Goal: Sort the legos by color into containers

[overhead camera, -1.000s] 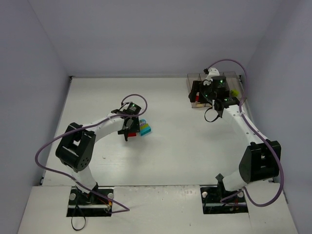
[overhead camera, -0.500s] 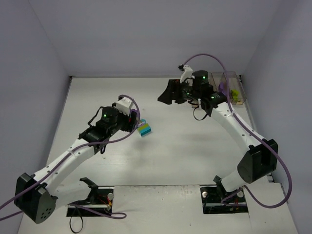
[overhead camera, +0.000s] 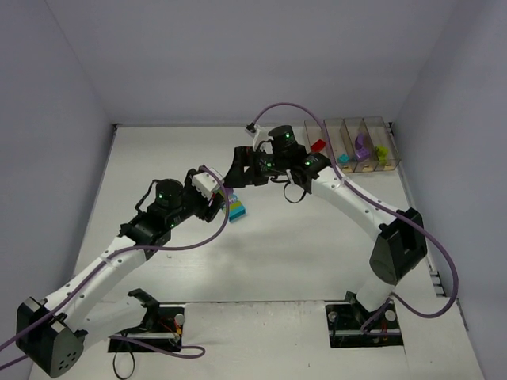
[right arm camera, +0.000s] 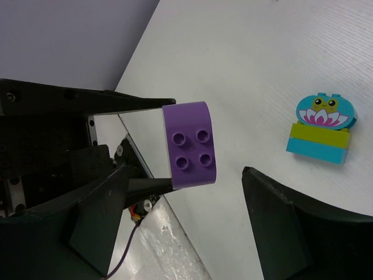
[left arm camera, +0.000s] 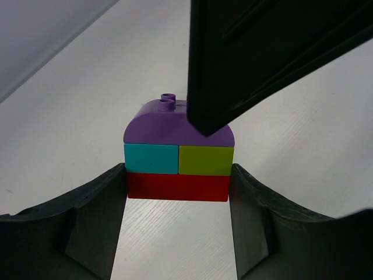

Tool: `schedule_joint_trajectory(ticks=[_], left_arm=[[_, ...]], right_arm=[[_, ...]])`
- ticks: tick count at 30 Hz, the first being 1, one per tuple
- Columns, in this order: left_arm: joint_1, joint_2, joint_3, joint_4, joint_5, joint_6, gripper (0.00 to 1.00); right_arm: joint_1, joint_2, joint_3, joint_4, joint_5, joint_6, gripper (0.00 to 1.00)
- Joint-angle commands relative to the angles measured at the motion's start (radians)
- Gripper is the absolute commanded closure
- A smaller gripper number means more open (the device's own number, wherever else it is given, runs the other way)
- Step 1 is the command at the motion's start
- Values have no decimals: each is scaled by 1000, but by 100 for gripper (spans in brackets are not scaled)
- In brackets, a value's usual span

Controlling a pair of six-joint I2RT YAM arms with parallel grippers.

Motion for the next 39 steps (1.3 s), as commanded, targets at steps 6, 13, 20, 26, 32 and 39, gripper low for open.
schedule_joint_trajectory(ticks=[6,13,20,26,32,39], left_arm=[[-5,-41,20,99,86,46,97],[-5,-41,20,94,86,49,97],[-5,-31,25,68,69,35,51],[-5,-20,29,87,60,24,36],[-5,-6,31,105,72,13,30],[-4,17,34,107,117,23,29]], right_arm=[[31,26,57,40,5,23,34],[48,34,60,40,10,20,67],[50,15,60,40,24,12,100],[50,10,60,43,4,15,100],[51,4,60,45,-9,14,100],[51,-6,48,48,-19,0,100]])
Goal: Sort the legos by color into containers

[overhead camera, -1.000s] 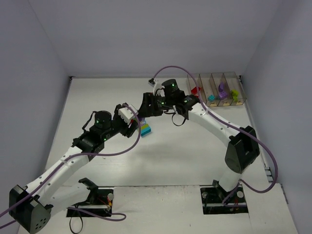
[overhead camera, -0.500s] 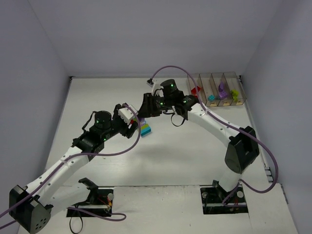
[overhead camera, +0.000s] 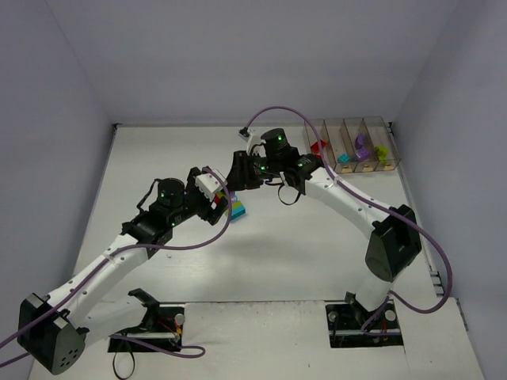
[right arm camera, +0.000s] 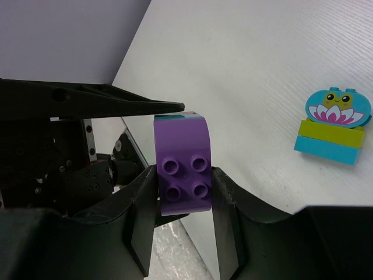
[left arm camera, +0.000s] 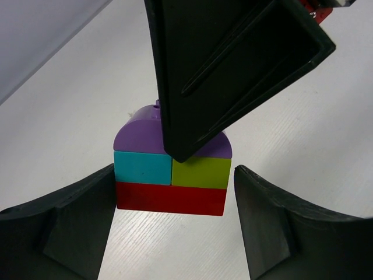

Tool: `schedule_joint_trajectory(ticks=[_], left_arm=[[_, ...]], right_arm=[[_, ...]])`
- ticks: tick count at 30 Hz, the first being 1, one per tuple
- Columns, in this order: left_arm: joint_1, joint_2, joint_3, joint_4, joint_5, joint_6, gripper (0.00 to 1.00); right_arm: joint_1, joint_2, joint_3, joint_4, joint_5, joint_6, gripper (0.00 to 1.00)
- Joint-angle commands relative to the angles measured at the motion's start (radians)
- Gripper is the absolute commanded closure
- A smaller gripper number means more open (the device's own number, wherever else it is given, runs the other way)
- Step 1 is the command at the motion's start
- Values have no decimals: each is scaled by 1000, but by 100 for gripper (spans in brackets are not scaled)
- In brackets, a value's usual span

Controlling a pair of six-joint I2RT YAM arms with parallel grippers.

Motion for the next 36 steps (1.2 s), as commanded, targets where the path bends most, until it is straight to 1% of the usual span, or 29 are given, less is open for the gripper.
schedule_joint_trajectory(ticks=[1,4,6,8,13,15,17,18,19,22,24,29,33,36], left_arm=[[-5,6,38,81,44,1,29],[-4,12,43,84,59,18,29],[-4,17,46,83,67,24,31],[-4,22,52,83,76,30,35],[-2,29,58,84,97,41,48],[-2,32,60,84,105,40,50],[-2,38,63,89,111,40,55],[-2,41,63,89,119,41,61],[-2,48,64,89,121,43,77],[-2,61,64,83,118,44,100],[1,66,55,75,104,43,100],[36,74,9,77,124,12,100],[67,75,-32,94,147,-25,100],[70,78,-42,92,147,-31,100]], right_arm=[[8,-55,33,52,-33,-7,100],[8,-55,32,51,-47,-19,100],[8,-55,30,51,-61,-28,100],[8,-55,26,49,-65,-40,100],[10,-55,13,51,-84,-59,100],[11,-53,12,51,-88,-65,100],[14,-49,12,51,-95,-68,100],[15,-47,13,52,-96,-70,100],[15,-46,13,51,-102,-68,100],[16,-47,24,51,-108,-76,100],[10,-55,32,49,-108,-79,100],[-19,-79,38,31,-96,-102,100],[-65,-101,30,22,-95,-111,100],[-100,-118,22,15,-101,-114,100]])
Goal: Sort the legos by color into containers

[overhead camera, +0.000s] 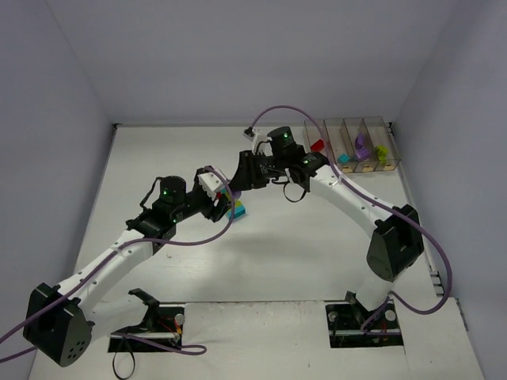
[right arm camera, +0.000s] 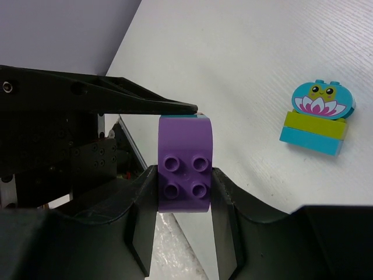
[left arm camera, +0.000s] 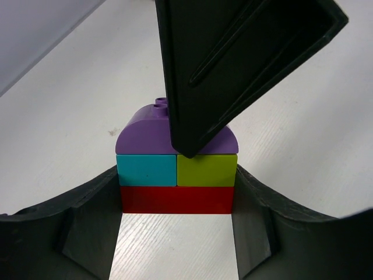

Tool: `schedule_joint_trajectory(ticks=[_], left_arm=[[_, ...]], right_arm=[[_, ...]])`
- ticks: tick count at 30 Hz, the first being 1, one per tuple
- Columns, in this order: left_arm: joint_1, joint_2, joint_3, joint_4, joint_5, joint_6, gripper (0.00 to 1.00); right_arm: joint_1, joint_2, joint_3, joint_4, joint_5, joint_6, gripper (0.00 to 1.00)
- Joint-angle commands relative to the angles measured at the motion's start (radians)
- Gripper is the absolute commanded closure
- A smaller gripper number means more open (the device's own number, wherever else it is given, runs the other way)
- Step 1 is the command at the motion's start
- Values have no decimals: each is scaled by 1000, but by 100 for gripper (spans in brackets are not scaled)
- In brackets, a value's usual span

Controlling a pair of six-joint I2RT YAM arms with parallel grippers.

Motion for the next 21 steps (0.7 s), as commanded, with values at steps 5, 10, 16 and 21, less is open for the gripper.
schedule_joint_trajectory(ticks=[5,10,16,21], left_arm=[[23,4,-18,-4,19,-27,100],[24,18,-15,-13,17,-33,100],[24,-16,-4,2,5,-61,100],[24,-76,6,-27,10,-84,100]], right_arm=[[-83,-126,22,54,-69,-48,100],[-154,-152,19,48,-73,-66,100],[-367,-168,57,-7,106,-262,100],[-548,-64,143,-7,400,-463,100]])
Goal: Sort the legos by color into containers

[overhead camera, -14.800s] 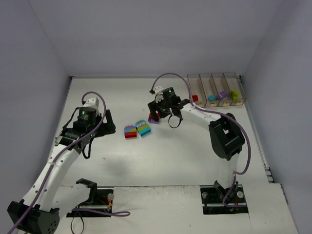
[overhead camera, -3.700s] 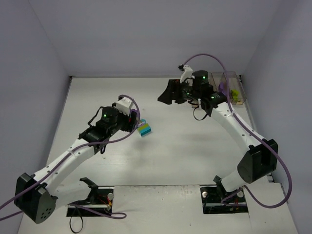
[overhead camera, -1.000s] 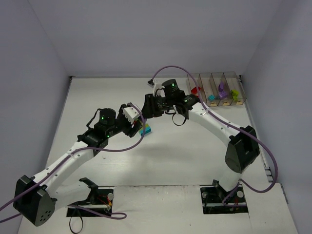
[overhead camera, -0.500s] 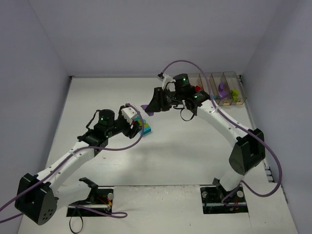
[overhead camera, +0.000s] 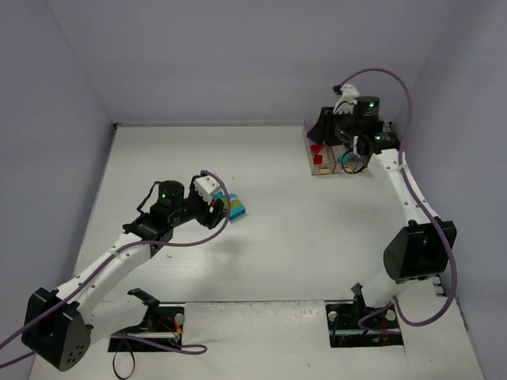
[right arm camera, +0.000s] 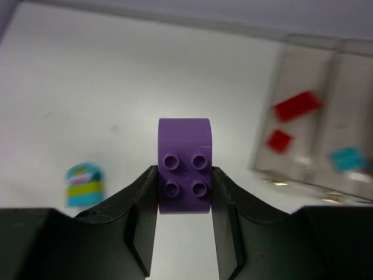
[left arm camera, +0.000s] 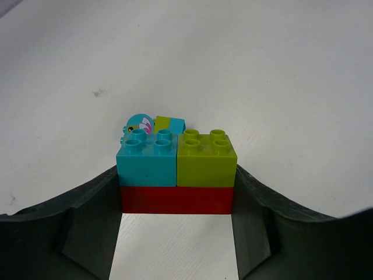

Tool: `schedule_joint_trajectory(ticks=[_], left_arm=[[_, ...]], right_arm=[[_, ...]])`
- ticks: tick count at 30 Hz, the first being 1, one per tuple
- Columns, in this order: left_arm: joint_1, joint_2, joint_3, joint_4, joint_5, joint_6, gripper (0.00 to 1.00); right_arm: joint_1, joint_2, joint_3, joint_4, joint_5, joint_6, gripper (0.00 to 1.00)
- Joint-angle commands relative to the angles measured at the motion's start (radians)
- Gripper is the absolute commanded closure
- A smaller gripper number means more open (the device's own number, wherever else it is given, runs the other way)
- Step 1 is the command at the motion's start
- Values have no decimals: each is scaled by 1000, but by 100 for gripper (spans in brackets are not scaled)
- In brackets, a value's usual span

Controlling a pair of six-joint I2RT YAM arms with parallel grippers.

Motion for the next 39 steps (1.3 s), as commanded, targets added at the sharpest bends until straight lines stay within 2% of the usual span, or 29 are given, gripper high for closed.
schedule_joint_trajectory(ticks=[1,6,9,16,20,22,24,25,26,29,32,34,39], left_arm=[[2,-66,50,41,7,-30,100],[2,-107,38,35,11,-67,100],[2,-110,41,26,31,-85,100],[2,-126,70,-2,34,-100,100],[2,-127,76,-43,39,-77,99],[1,-127,78,-49,43,-65,98],[2,-124,80,-51,45,-61,98],[1,-121,81,-51,43,-53,98],[1,-118,83,-49,43,-51,98],[2,-103,84,-32,42,-45,97],[2,-86,90,-23,46,-39,97],[2,-80,93,27,47,-31,96],[1,-66,93,81,33,13,94]], right_arm=[[-107,67,112,39,235,-221,100],[-219,255,212,70,299,-324,100],[-244,363,282,73,342,-376,100],[-291,541,419,107,415,-379,100],[-293,628,488,112,419,-385,90],[-293,651,502,110,424,-384,81],[-293,676,522,110,422,-378,66],[-293,679,525,110,413,-373,58],[-292,682,532,110,406,-368,46],[-290,668,534,109,399,-356,29],[-281,610,506,102,376,-338,25],[-270,532,465,90,349,-297,27],[-177,302,300,75,141,-134,30]])
